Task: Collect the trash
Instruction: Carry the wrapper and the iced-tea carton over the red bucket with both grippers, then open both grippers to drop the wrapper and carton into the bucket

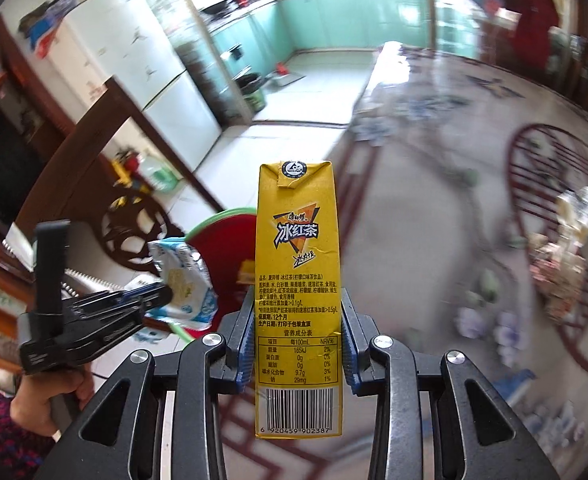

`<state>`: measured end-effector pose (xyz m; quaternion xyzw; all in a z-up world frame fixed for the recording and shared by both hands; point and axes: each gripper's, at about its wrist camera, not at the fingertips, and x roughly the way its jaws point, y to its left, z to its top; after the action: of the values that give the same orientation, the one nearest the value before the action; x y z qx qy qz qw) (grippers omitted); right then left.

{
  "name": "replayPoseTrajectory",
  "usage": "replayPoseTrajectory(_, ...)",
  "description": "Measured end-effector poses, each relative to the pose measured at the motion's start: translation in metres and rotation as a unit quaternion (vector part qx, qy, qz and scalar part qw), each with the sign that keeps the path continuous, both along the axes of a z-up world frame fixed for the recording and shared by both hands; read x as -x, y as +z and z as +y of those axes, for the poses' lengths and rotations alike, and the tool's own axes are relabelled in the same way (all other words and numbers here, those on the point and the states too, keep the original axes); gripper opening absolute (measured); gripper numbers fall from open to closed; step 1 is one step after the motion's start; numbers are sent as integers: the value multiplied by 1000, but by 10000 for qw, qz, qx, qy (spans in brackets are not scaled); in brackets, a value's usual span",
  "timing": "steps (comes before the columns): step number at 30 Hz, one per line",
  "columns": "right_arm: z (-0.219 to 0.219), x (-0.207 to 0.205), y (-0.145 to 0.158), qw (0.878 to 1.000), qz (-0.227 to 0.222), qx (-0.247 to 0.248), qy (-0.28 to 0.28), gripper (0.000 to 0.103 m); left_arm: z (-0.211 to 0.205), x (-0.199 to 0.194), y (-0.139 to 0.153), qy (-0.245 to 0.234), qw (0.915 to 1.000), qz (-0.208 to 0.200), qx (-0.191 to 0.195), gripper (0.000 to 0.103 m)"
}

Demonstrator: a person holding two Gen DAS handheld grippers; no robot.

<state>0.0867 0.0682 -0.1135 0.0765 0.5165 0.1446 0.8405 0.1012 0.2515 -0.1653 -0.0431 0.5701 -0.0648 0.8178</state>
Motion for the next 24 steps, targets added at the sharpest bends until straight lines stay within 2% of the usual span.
replayPoseTrajectory(6, 45, -16, -14, 9993, 116, -95, 341, 33, 20, -7, -16, 136, 9998, 126, -59, 8)
replayPoseTrajectory(12, 66, -25, -24, 9981, 122, -182, 568, 33, 27, -11, -22, 98, 9997, 178, -165, 8)
replayPoseTrajectory(14, 70, -29, -26, 9980, 137, -201, 584, 33, 30, -13, -22, 142, 9995, 200, -195, 16)
replayPoseTrajectory(21, 75, -35, -28, 9981, 85, -260, 549, 33, 37, -13, -14, 196, 9996, 52, -198, 24)
replayPoseTrajectory(22, 76, -36, -29, 9980, 105, -270, 565, 34, 38, -13, -13, 216, 9996, 34, -177, 29)
replayPoseTrajectory(24, 78, -37, -29, 9980, 95, -214, 588, 44, 40, -12, -10, 260, 9996, -20, -142, 38)
